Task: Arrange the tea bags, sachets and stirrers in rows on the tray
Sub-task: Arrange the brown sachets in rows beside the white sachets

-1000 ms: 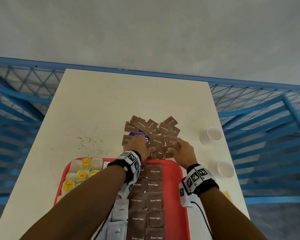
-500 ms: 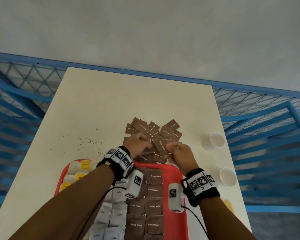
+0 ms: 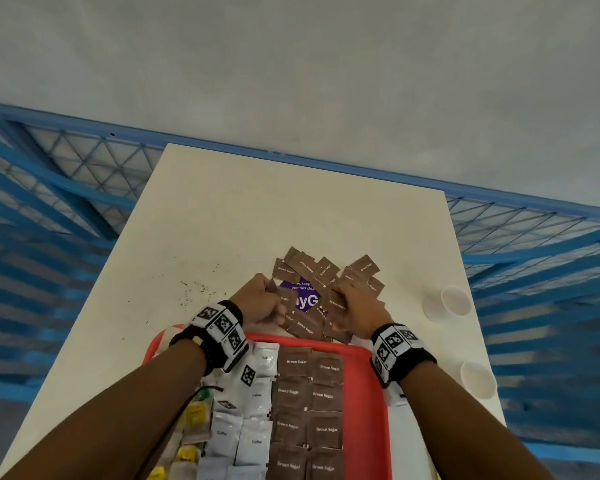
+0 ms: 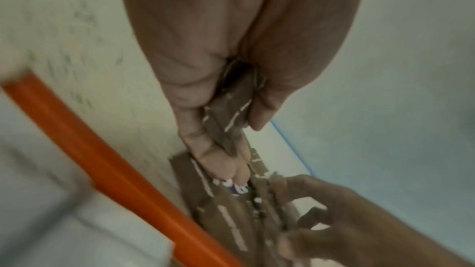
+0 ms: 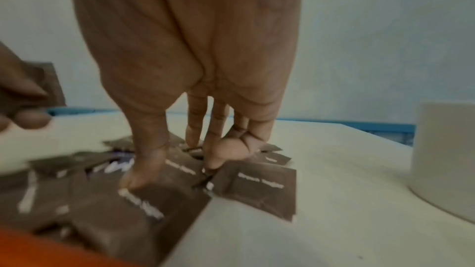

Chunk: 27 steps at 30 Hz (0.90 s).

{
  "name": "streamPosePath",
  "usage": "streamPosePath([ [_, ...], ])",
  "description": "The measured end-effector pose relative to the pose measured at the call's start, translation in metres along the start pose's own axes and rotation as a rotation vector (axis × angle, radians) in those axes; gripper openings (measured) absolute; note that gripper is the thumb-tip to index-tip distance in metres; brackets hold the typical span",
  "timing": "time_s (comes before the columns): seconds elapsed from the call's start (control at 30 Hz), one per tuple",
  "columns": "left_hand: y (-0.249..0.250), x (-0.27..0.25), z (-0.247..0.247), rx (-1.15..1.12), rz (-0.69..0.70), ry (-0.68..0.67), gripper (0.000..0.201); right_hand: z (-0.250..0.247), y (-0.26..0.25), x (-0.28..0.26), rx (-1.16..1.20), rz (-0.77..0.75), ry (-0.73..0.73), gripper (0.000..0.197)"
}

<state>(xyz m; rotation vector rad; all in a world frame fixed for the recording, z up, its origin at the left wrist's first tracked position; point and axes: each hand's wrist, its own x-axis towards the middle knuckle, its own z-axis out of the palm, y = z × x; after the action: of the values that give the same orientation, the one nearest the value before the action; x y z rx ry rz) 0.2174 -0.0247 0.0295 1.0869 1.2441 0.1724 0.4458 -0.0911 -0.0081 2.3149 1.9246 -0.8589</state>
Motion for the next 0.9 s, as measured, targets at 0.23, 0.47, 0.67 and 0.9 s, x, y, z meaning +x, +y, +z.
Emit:
streamPosePath([
  [0.23, 0.003, 0.007, -0.013, 0.209, 0.017, 0.011, 0.010, 0.005, 0.000, 0.009, 0.015, -0.009, -0.062, 0.069],
  [0.47, -0.006, 0.003, -0.009, -0.059, -0.001, -0.015, 0.018, -0.006, 0.000, 0.002, 0.098, -0.051, -0.007, 0.017],
  [0.67, 0.003, -0.004, 0.002, -0.484, -0.067, -0.121, 0.021, -0.045, -0.047, -0.015, 0.797, 0.011, 0.011, 0.013],
  [0.9, -0.007, -0.009, 0.010, -0.401, -0.027, -0.241, 0.025, -0.027, -0.074, -0.004, 0.662, 0.011, -0.068, 0.023],
])
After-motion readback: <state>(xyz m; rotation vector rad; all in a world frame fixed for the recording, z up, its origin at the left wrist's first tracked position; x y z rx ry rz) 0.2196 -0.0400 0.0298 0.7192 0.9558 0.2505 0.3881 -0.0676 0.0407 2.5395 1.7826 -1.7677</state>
